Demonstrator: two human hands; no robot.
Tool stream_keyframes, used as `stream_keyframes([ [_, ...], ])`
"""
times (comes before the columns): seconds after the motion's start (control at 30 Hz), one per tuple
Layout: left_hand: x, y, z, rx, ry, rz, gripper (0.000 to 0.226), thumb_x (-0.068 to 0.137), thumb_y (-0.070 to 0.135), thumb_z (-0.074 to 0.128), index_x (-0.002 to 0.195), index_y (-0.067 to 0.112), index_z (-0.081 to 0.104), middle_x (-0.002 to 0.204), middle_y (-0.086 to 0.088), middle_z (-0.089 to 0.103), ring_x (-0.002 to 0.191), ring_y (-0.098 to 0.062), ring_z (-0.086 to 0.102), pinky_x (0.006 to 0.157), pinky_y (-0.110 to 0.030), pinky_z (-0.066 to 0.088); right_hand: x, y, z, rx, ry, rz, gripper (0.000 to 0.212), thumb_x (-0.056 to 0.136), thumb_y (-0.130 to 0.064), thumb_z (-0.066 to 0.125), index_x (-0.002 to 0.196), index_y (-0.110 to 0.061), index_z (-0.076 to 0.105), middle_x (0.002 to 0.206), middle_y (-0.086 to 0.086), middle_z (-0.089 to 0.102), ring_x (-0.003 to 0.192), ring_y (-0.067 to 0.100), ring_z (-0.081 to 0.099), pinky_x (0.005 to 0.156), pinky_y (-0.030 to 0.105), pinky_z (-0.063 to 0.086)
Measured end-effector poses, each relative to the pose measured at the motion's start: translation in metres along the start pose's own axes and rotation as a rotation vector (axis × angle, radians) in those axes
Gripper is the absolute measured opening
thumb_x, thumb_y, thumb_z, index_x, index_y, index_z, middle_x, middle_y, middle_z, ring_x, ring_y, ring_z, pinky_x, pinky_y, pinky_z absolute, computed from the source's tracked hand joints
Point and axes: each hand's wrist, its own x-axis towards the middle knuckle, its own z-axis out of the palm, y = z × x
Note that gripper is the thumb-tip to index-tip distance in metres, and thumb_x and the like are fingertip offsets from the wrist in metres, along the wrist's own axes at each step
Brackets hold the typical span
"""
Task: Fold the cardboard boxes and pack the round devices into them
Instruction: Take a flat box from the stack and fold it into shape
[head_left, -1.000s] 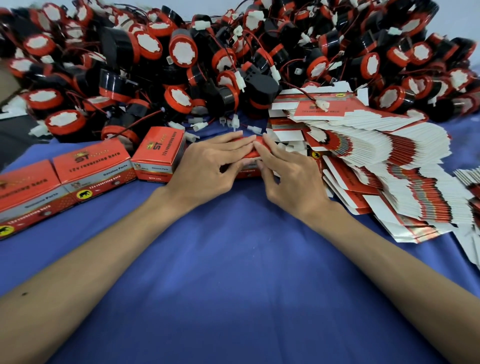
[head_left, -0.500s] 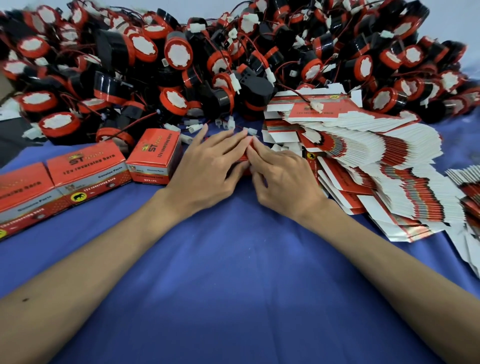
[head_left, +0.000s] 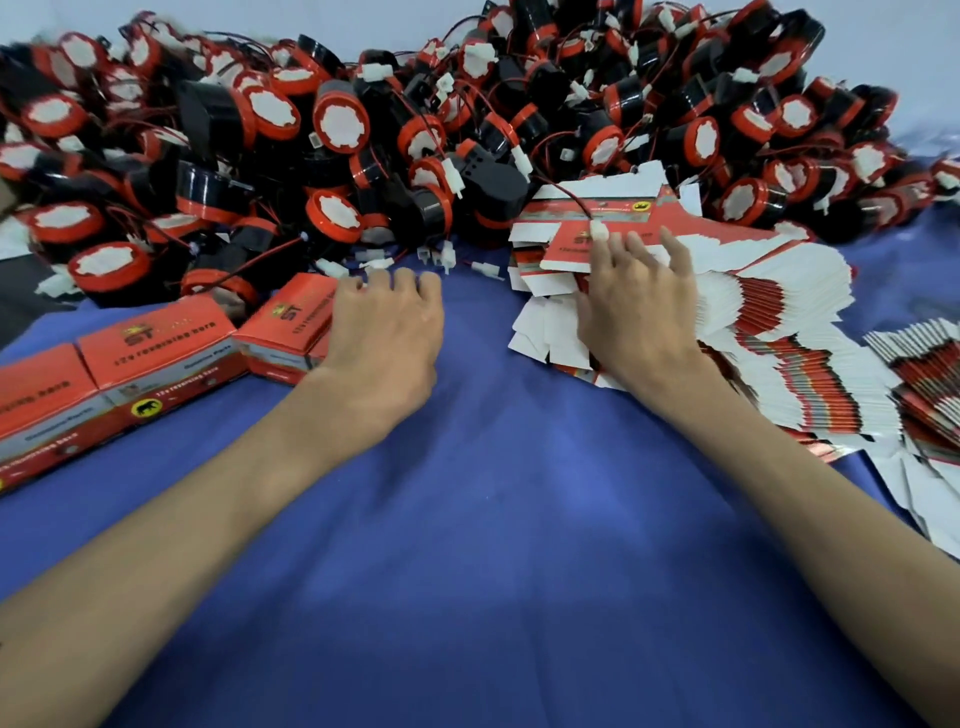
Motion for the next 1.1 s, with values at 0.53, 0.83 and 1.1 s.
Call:
stream_keyframes([
  [0.53, -0.006, 0.039, -0.012, -2.284, -0.209, -0.474, 0.050, 0.099, 0.032, 0.032, 0.134, 0.000, 0.046, 0.120, -0.020, 0.061, 0.106, -0.029, 0.059, 0.080, -0.042, 0.054, -0.017, -0.036, -0.025, 0.699, 0.928, -0.555, 0.009, 0.079, 0.008, 0.067, 0.078, 0.002, 0.074, 0.072, 0.012, 0.067, 0.061, 0.028, 0.062, 0.063, 0.035, 0.047],
  [0.83, 0.007, 0.023, 0.015, -2.010, 0.161, -0.515, 0.025, 0.098, 0.001, 0.045, 0.107, 0.020, 0.059, 0.100, -0.001, 0.071, 0.097, -0.017, 0.068, 0.088, -0.035, 0.054, -0.034, -0.044, 0.001, 0.956, 0.478, -0.583, 0.024, 0.089, -0.020, 0.062, 0.091, 0.001, 0.072, 0.086, 0.009, 0.072, 0.077, 0.025, 0.069, 0.075, 0.038, 0.055],
  [1.1, -0.005, 0.034, 0.014, -1.373, 0.541, 0.151, 0.034, 0.091, -0.011, 0.050, 0.122, 0.000, 0.059, 0.125, -0.002, 0.057, 0.120, -0.016, 0.055, 0.102, -0.032, 0.044, -0.014, -0.035, -0.025, 1.967, -0.324, 0.382, 0.046, 0.084, -0.064, 0.035, 0.102, -0.033, 0.064, 0.100, 0.004, 0.072, 0.091, 0.023, 0.069, 0.074, 0.040, 0.057],
])
